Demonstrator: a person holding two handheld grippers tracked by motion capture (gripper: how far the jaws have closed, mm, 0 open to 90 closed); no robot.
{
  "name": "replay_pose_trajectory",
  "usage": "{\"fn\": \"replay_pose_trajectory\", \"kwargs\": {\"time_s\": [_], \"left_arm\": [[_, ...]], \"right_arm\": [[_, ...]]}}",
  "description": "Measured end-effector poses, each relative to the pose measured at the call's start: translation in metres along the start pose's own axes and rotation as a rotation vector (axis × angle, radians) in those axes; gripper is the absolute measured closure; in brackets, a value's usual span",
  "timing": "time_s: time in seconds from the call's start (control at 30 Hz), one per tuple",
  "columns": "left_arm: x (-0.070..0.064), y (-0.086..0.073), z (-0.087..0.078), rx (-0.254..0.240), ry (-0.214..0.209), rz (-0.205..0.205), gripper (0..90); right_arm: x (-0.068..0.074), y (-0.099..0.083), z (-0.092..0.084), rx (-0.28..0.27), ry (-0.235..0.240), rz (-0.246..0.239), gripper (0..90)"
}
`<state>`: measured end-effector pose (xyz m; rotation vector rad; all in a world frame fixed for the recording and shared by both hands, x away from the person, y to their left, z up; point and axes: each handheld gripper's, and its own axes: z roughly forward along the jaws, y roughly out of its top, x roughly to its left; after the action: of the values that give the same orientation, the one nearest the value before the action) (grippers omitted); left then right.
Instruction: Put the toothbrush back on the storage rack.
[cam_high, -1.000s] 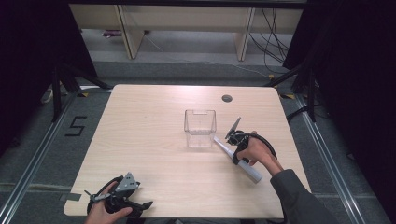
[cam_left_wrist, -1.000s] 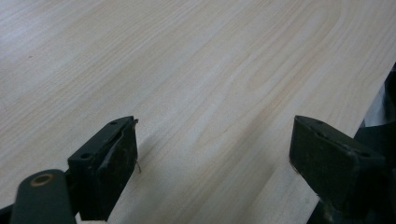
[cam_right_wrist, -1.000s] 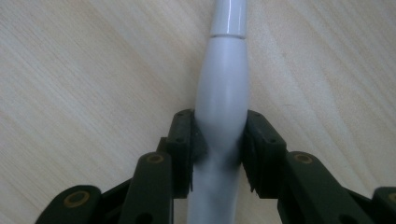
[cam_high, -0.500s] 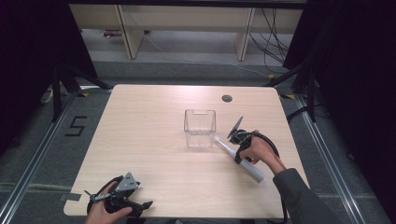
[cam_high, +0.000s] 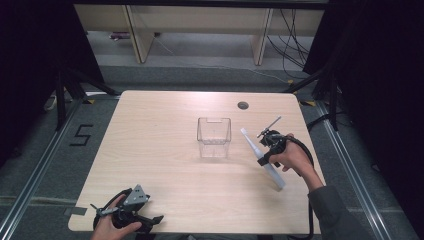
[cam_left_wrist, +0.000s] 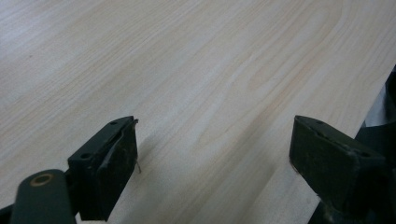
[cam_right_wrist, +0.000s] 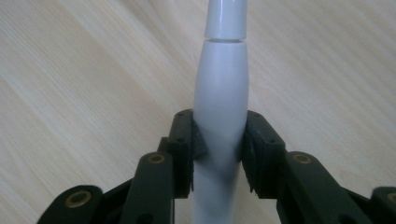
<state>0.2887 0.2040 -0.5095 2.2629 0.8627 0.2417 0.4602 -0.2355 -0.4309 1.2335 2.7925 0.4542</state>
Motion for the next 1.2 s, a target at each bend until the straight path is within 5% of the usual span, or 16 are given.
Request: {"fn": "replay_pose_trajectory", "kwargs": {"time_s": [0.23,0.3,0.43,0.5,0.53,0.7,0.8,0.87,1.0,1.07,1.1,1.2], "left_arm": [[0.000,0.000,0.000,0.003,0.000,0.001,14.9],[0.000,0.000,0.000,-0.007,-0.008,-0.005,15.0],[0.000,0.000,0.000,-0.010,0.001,-0.002,15.0],[0.000,0.000,0.000,-0.012,0.000,-0.002,15.0],[0.001,0.000,0.000,-0.012,0.002,-0.002,15.0],[0.001,0.000,-0.001,-0.010,0.003,0.002,15.0],[0.001,0.000,-0.001,-0.012,0.007,-0.003,14.9],[0.001,0.000,-0.001,-0.013,0.008,-0.003,15.0],[0.002,0.000,0.000,-0.010,0.002,-0.002,15.0],[0.001,0.000,0.000,-0.014,0.004,-0.003,14.9],[0.001,0.000,0.000,-0.011,0.003,0.001,15.0],[0.002,0.000,0.000,-0.011,0.005,0.003,14.9]], "right_arm": [[-0.005,-0.005,-0.019,-0.137,0.012,0.022,67.2],[-0.005,-0.007,-0.028,-0.215,0.024,0.054,67.1],[-0.007,-0.009,-0.032,-0.348,0.007,0.024,67.1],[-0.006,-0.010,-0.036,-0.342,0.015,0.032,67.2],[-0.006,-0.010,-0.035,-0.402,0.010,0.026,67.1],[-0.006,-0.009,-0.038,-0.430,0.014,0.018,67.1],[-0.004,-0.006,-0.034,-0.494,0.004,0.009,67.2],[-0.002,-0.006,-0.035,-0.490,0.028,0.035,67.1],[-0.002,-0.002,-0.036,-0.536,0.022,0.013,67.1],[-0.003,0.001,-0.035,-0.601,0.041,0.009,67.1],[0.000,0.001,-0.037,-0.589,0.040,0.042,67.1],[-0.001,0.003,-0.037,-0.625,0.035,0.022,67.1]]}}
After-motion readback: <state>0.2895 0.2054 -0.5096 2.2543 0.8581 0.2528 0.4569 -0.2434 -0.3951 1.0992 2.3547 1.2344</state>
